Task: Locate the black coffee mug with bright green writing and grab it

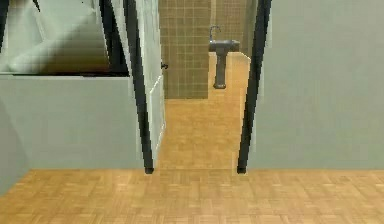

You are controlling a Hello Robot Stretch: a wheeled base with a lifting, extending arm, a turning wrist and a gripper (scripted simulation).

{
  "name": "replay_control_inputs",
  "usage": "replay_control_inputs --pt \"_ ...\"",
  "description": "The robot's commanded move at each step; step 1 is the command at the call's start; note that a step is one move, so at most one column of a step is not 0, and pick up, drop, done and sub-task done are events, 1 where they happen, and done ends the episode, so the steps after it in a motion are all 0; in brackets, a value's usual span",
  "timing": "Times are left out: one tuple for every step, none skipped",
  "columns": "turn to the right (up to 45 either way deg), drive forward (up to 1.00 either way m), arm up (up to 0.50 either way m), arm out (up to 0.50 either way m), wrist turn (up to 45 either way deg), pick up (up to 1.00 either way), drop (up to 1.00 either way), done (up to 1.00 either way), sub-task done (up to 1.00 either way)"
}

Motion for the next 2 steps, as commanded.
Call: replay_control_inputs --pt "0.0 1.0 0.0 0.0 0.0 0.0 0.0 0.0 0.0" --pt "3.0 0.0 0.0 0.0 0.0 0.0 0.0 0.0 0.0"
